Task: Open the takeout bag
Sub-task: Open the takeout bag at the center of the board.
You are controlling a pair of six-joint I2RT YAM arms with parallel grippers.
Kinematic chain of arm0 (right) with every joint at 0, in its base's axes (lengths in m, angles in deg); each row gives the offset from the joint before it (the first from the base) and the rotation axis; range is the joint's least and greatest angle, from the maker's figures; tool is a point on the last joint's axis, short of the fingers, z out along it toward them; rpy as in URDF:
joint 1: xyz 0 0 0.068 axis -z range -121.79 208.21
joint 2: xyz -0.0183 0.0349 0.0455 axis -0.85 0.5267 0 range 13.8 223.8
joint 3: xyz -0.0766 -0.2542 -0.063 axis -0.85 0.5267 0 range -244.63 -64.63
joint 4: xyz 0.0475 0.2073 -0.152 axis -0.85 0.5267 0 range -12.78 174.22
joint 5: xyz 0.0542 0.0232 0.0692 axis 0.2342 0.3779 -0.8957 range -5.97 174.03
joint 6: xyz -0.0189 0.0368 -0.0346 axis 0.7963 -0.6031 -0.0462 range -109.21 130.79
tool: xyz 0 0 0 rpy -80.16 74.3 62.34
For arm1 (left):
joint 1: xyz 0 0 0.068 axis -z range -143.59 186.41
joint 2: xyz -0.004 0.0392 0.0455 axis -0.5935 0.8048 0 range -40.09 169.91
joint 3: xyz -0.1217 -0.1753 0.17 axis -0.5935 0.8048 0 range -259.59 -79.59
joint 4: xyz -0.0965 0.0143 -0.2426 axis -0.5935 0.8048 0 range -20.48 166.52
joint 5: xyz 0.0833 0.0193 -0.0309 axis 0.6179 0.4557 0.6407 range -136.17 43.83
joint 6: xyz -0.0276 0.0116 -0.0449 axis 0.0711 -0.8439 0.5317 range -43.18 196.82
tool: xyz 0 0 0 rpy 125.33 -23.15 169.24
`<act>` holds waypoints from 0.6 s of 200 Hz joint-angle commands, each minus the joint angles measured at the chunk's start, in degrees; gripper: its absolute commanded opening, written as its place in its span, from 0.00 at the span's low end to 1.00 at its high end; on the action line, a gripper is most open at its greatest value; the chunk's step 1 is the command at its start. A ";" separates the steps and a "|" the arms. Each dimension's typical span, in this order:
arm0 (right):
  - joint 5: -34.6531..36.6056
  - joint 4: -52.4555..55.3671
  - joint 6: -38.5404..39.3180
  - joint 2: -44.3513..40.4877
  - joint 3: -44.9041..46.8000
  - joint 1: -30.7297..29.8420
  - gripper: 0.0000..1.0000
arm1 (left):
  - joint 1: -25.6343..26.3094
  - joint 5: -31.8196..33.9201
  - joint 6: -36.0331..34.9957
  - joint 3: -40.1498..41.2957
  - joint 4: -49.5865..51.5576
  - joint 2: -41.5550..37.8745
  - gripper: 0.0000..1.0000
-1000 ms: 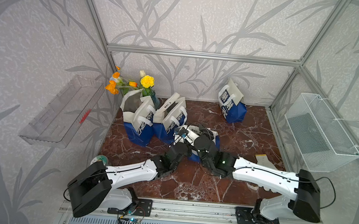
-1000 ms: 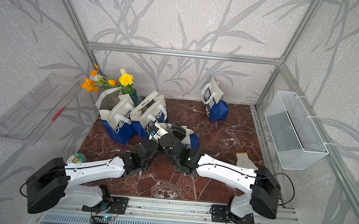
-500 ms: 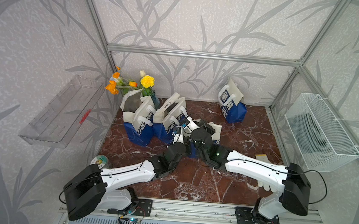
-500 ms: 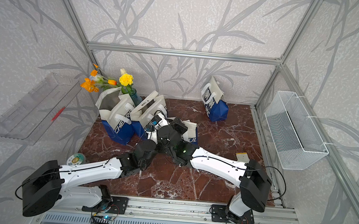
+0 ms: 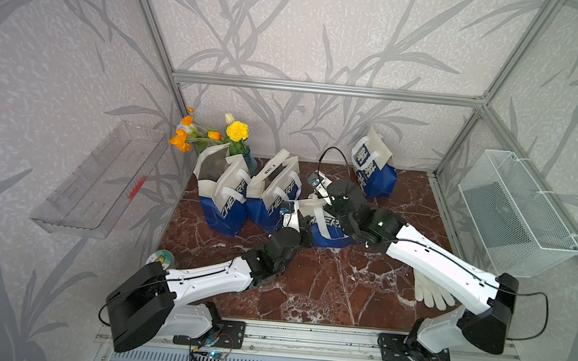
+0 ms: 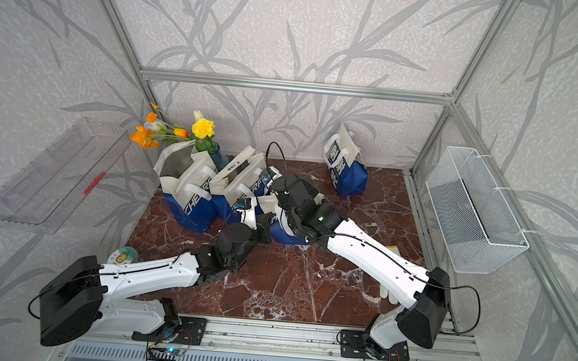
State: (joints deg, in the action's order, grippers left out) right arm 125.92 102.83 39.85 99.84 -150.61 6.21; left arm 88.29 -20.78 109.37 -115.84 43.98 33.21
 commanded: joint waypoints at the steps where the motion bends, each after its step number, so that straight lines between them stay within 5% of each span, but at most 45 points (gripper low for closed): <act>1: 7.60 -0.29 -0.55 -3.58 -7.55 2.22 0.00 | -0.46 3.03 -1.55 1.66 15.07 3.39 0.00; 120: 3.40 12.90 -5.25 3.42 -21.57 2.70 0.04 | 0.77 6.57 -4.63 -2.53 23.12 7.52 0.00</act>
State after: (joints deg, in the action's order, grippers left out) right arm 125.09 118.61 39.45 106.38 -167.02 7.39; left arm 89.33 -15.95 105.68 -120.48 51.28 38.50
